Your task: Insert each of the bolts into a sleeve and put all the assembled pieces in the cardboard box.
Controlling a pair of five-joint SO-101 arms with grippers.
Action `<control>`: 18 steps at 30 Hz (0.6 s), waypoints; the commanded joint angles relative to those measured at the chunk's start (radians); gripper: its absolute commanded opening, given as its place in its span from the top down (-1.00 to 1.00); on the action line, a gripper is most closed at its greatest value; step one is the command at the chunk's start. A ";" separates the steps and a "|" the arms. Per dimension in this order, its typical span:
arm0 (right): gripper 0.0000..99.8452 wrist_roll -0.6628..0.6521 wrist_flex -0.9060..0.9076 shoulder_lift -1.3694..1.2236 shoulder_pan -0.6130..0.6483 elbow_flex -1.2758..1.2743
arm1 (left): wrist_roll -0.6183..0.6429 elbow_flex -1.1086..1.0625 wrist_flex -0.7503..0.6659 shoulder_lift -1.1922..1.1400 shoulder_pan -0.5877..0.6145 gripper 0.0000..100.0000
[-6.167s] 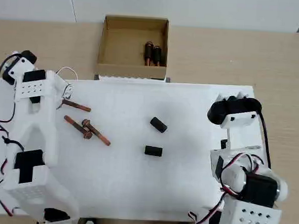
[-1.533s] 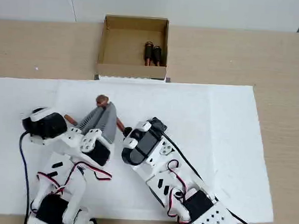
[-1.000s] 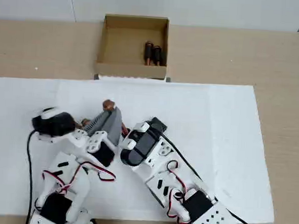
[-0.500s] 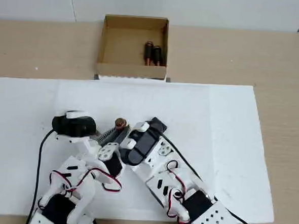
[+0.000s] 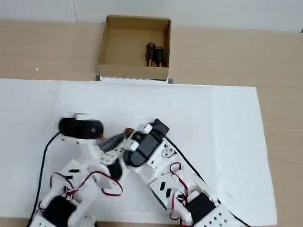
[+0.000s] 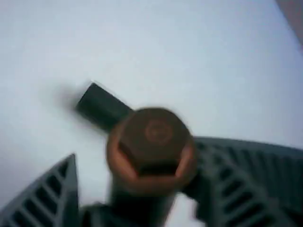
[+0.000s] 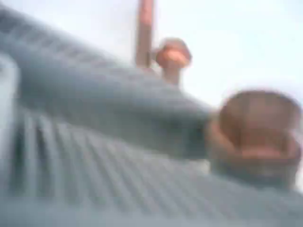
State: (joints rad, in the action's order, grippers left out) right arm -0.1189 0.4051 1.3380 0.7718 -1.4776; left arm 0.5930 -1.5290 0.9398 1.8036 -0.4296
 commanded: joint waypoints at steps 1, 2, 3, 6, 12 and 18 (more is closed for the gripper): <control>0.99 -0.011 -0.030 0.013 0.007 0.051 | -0.012 0.065 0.003 0.006 0.020 0.56; 0.99 -0.011 -0.030 0.013 0.007 0.051 | -0.025 0.084 0.003 0.003 0.035 0.56; 0.99 -0.011 -0.030 0.013 0.007 0.051 | -0.046 0.099 0.003 0.003 0.052 0.56; 0.99 -0.009 -0.030 0.013 0.007 0.051 | -0.089 0.147 0.003 0.003 0.103 0.56; 0.99 -0.009 -0.028 0.013 0.007 0.051 | -0.101 0.272 0.074 0.002 0.133 0.57; 0.99 -0.006 -0.022 0.013 0.002 0.051 | -0.104 0.315 0.124 0.006 0.137 1.00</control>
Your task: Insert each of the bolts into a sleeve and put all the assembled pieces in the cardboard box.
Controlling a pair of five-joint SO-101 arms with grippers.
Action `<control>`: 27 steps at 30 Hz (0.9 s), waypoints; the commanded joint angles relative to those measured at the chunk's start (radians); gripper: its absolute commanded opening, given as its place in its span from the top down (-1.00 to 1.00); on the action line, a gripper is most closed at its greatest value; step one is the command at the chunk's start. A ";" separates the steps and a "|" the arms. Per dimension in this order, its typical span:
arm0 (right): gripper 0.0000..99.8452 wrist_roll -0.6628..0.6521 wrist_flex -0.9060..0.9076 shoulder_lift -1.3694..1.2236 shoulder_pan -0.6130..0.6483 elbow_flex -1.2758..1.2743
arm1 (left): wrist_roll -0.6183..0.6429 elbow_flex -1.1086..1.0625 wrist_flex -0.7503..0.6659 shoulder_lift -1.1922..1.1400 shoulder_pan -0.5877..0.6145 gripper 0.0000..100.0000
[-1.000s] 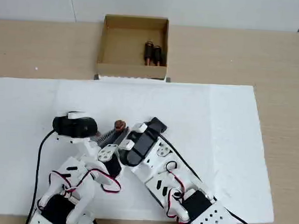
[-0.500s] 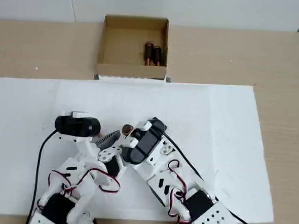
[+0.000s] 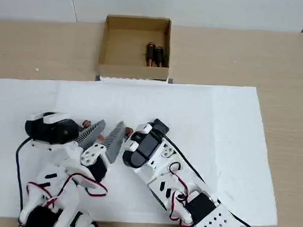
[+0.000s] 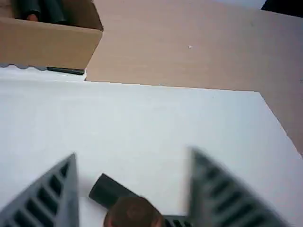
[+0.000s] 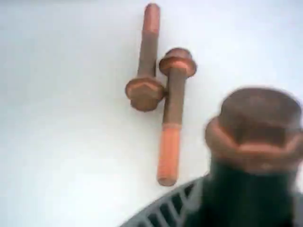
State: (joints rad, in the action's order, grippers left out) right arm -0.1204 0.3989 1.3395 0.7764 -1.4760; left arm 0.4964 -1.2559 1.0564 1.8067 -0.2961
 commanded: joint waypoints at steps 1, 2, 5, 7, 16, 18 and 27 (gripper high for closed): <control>0.99 -0.003 -0.016 0.012 -0.012 0.049 | -0.008 0.039 0.008 0.003 0.003 0.97; 0.99 -0.003 -0.015 0.012 -0.025 0.049 | -0.009 0.039 0.008 0.003 0.003 0.96; 0.99 -0.003 -0.015 0.012 -0.099 0.051 | -0.009 0.031 0.003 0.002 0.048 0.99; 0.99 -0.002 -0.015 0.012 -0.165 0.051 | -0.025 0.001 0.003 0.003 0.106 0.99; 0.99 0.204 0.093 0.001 -0.395 0.110 | -0.417 -0.202 0.002 0.003 0.373 0.99; 0.99 0.259 0.203 0.001 -0.404 0.164 | -0.431 -0.231 0.002 0.003 0.382 0.99; 0.99 0.331 0.374 -0.312 -0.421 0.612 | -0.430 -0.314 0.002 0.003 0.376 0.99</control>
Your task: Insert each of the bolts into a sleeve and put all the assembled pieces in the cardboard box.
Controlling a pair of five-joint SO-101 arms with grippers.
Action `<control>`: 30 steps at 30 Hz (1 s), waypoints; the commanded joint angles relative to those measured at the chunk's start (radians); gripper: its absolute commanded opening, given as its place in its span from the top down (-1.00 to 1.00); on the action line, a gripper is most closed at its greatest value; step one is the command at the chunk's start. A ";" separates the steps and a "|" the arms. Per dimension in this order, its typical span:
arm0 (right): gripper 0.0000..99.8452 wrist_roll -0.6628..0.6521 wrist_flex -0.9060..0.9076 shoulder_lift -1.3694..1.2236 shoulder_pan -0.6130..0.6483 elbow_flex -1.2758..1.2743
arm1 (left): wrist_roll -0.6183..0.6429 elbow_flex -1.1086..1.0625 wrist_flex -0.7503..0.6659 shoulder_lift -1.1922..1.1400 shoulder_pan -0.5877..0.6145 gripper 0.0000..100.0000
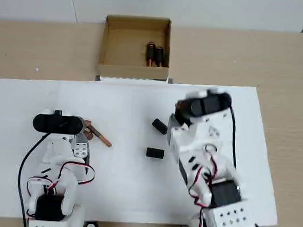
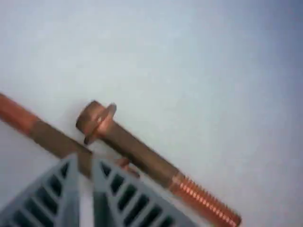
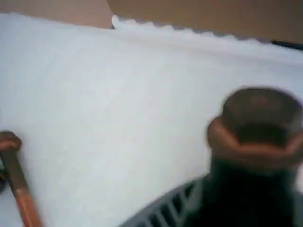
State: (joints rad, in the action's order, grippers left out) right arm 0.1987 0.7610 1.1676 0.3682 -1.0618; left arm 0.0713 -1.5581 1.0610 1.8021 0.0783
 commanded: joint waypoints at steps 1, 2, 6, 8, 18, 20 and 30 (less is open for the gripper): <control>0.99 0.009 0.012 -0.203 -0.013 0.250 | -0.005 -0.022 -0.003 0.008 0.002 0.99; 0.99 0.009 0.012 -0.266 -0.013 0.310 | -0.005 -0.033 -0.003 0.008 0.002 0.99; 0.99 -0.025 0.007 -0.518 -0.015 0.539 | -0.005 -0.056 -0.003 0.008 0.002 0.99; 0.99 -0.074 0.007 -0.638 -0.015 0.643 | -0.005 -0.059 -0.003 0.009 0.003 0.99; 0.99 -0.338 -0.039 -1.245 -0.048 1.243 | -0.003 -0.070 -0.005 0.009 0.003 0.99; 0.99 -0.425 -0.050 -1.354 -0.048 1.355 | -0.003 -0.070 -0.005 0.009 0.003 0.99; 0.99 -0.749 -0.117 -1.784 -0.027 1.772 | -0.003 -0.070 -0.005 0.009 0.003 0.99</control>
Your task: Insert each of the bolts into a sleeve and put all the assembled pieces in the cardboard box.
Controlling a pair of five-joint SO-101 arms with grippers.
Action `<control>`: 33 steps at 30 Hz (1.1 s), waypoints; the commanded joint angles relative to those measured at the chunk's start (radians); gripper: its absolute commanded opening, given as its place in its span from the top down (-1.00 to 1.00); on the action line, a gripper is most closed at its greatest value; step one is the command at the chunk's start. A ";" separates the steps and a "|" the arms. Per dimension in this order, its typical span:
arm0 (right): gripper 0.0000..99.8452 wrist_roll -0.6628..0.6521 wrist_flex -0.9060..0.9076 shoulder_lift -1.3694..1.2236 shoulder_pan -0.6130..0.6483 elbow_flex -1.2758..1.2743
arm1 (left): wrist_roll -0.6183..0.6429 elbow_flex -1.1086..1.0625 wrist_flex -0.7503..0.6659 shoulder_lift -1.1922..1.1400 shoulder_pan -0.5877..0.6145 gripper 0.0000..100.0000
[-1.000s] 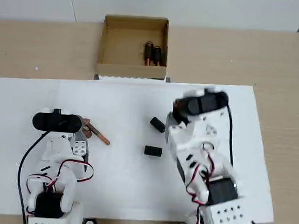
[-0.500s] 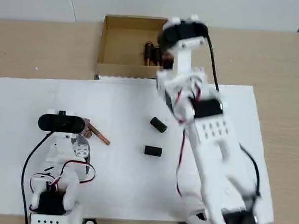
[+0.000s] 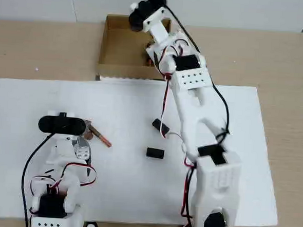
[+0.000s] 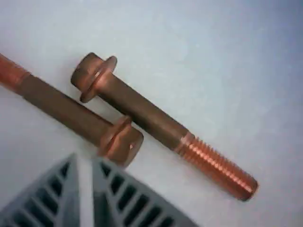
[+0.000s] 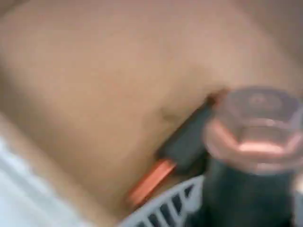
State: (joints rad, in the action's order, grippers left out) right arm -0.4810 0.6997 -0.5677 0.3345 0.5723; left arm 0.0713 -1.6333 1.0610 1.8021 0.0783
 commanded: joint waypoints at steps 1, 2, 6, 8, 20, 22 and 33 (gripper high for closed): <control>0.99 -0.089 -0.073 -0.087 0.010 0.163 | -0.003 0.005 -0.005 0.009 0.003 0.99; 0.99 -0.109 -0.090 -0.124 0.015 0.186 | -0.003 0.005 -0.005 0.009 0.003 0.99; 0.98 -0.146 -0.143 -0.242 0.025 0.253 | -0.003 0.005 -0.005 0.009 0.003 0.99; 0.95 -0.150 -0.143 -0.294 0.031 0.298 | -0.003 0.005 -0.005 0.009 0.003 0.99; 0.75 -0.147 -0.133 -0.363 0.033 0.373 | -0.003 0.005 -0.005 0.009 0.005 0.99; 0.75 -0.147 -0.125 -0.361 0.033 0.373 | -0.002 0.005 -0.005 0.009 0.005 0.99; 0.75 -0.044 0.228 -0.176 0.030 0.411 | 0.018 0.005 -0.005 0.009 0.009 0.99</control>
State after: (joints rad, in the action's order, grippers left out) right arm -0.5700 0.8347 -0.8792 0.3636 0.9175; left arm 0.0852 -1.6333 1.0610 1.8021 0.0813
